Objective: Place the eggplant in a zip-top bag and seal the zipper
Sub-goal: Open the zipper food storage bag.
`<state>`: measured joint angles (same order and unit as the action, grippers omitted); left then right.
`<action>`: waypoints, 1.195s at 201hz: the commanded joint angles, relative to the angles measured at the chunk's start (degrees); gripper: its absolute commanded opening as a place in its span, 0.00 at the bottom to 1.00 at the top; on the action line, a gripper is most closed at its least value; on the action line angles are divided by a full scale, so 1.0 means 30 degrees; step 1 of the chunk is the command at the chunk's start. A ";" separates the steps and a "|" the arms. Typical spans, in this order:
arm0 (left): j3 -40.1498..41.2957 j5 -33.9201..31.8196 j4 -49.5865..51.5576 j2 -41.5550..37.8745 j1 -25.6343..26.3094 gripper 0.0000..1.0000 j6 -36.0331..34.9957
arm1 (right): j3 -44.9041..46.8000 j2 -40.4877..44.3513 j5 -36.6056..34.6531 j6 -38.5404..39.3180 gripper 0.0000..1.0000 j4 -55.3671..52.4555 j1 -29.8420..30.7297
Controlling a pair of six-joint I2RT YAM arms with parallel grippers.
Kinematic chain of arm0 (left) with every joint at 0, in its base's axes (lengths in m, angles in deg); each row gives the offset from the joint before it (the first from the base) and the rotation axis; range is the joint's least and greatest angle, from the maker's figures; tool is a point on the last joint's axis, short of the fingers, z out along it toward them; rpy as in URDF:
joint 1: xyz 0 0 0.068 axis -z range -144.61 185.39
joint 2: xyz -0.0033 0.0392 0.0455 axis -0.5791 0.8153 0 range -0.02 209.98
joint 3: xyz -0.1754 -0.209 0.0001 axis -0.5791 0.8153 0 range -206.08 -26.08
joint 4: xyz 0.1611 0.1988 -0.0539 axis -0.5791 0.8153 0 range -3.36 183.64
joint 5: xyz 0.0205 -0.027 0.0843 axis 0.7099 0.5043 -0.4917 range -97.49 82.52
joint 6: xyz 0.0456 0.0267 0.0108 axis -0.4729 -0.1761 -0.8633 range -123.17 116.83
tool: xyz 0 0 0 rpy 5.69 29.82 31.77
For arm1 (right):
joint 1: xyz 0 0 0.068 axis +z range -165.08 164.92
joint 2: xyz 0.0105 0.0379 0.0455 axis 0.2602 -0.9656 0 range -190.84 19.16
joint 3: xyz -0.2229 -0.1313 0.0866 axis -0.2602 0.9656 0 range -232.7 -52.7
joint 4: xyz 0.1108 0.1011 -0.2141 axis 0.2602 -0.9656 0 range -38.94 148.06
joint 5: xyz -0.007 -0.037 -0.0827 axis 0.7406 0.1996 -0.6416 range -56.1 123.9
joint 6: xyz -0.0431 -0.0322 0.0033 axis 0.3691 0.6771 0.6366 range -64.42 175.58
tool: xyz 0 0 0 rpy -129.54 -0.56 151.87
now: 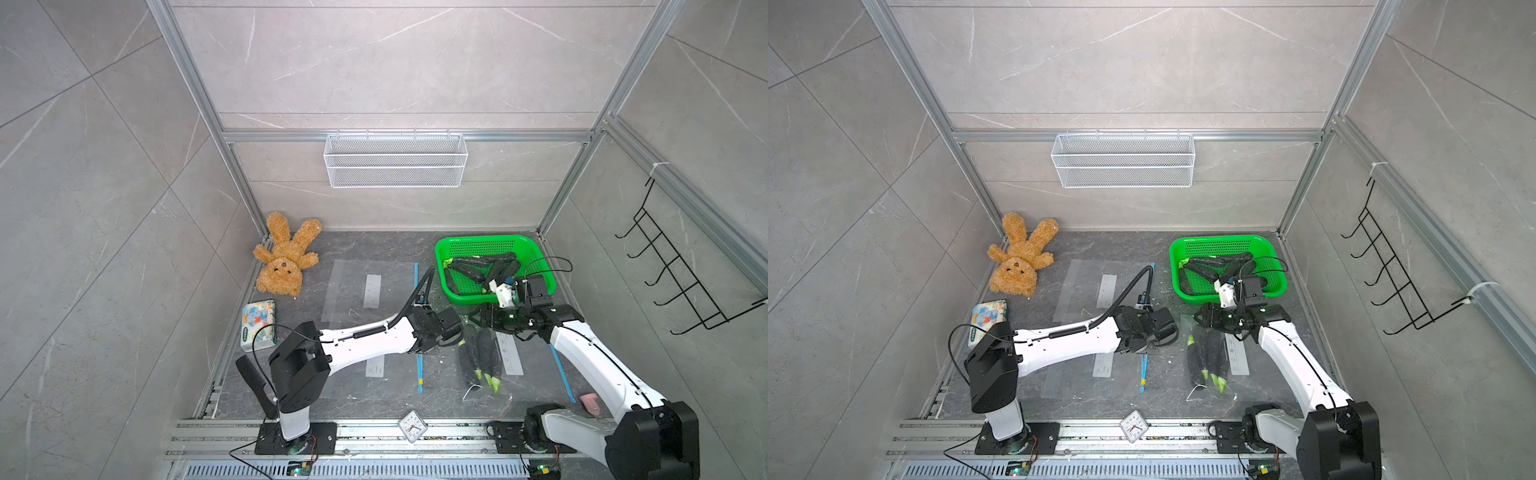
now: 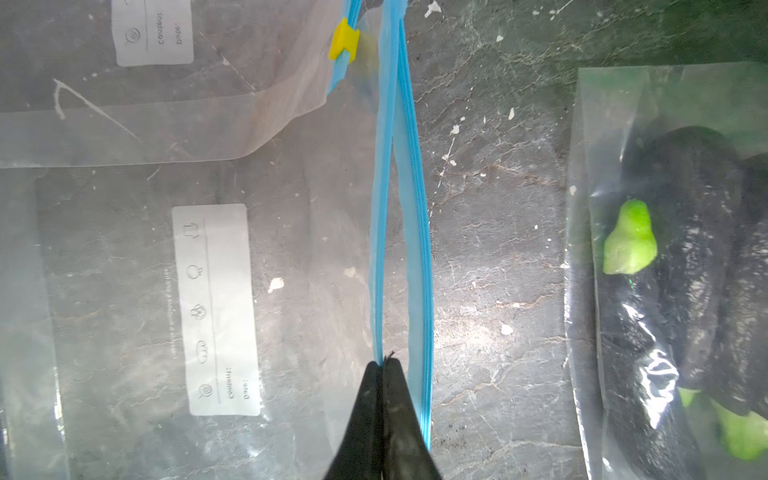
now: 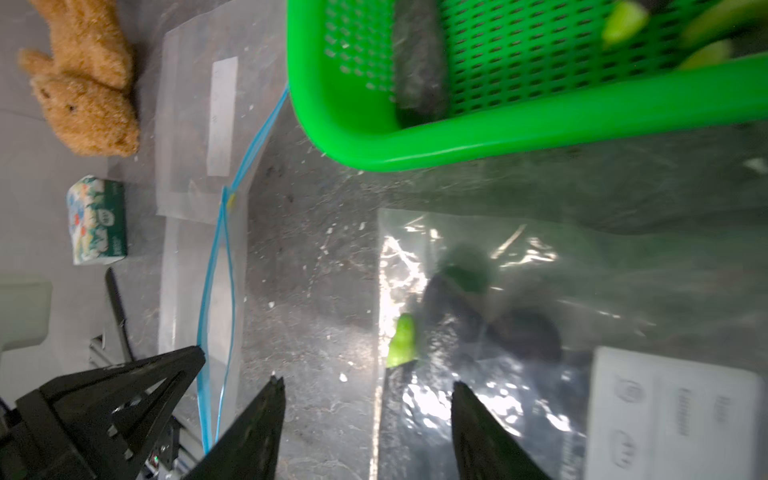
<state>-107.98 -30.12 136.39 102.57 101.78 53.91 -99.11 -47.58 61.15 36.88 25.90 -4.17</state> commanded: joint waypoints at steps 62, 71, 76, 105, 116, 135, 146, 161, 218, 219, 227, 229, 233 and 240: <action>-0.0704 -0.0999 0.0787 -0.1377 0.0099 0.00 -0.1088 | 0.0891 -0.1549 0.1545 -0.4786 0.63 0.5703 0.5346; -0.0860 -0.1037 0.0836 -0.1362 0.0102 0.00 -0.1125 | 0.0773 -0.1964 0.1297 -0.4963 0.63 0.5974 0.5943; -0.0920 -0.1040 0.0844 -0.1409 0.0104 0.00 -0.1168 | 0.0755 -0.2211 0.1182 -0.5062 0.62 0.6197 0.6236; -0.1071 -0.1215 0.0877 -0.1694 0.0084 0.00 -0.1211 | 0.0416 -0.3833 0.0492 -0.5606 0.61 0.7167 0.7703; -0.1086 -0.1299 0.0934 -0.1857 0.0091 0.00 -0.1214 | 0.0332 -0.4335 0.0220 -0.5800 0.59 0.7606 0.8145; -0.1036 -0.1373 0.0991 -0.2096 0.0106 0.00 -0.1214 | 0.0054 -0.4940 -0.0427 -0.5978 0.44 0.7742 0.8583; -0.0984 -0.1391 0.1046 -0.2272 0.0096 0.00 -0.1157 | -0.0119 -0.5081 -0.0683 -0.5936 0.33 0.7724 0.8693; -0.0773 -0.1390 0.1052 -0.2537 0.0104 0.00 -0.1068 | -0.0321 -0.5111 -0.0861 -0.5879 0.20 0.7678 0.8753; -0.0269 -0.2141 0.1002 -0.2651 0.0077 0.13 -0.0716 | -0.1642 -0.4122 -0.1314 -0.5646 0.00 0.6299 0.9400; -0.0267 -0.2147 0.0997 -0.2647 0.0077 0.14 -0.0701 | -0.1655 -0.4121 -0.1331 -0.5654 0.00 0.6254 0.9428; -0.0236 -0.2196 0.1022 -0.2643 0.0048 0.17 -0.0687 | -0.1780 -0.3962 -0.1397 -0.5649 0.00 0.6083 0.9547; -0.0236 -0.2186 0.1022 -0.2643 0.0048 0.18 -0.0687 | -0.1784 -0.3927 -0.1404 -0.5659 0.00 0.6053 0.9567; -0.0221 -0.2208 0.1047 -0.2642 0.0046 0.20 -0.0687 | -0.1812 -0.3837 -0.1481 -0.5676 0.00 0.5987 0.9612; -0.0208 -0.2283 0.1093 -0.2671 0.0041 0.25 -0.0608 | -0.1894 -0.3684 -0.1630 -0.5719 0.00 0.5777 0.9660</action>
<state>-108.86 -34.55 138.47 96.51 101.78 51.36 -102.54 -61.11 57.74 19.50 46.18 23.88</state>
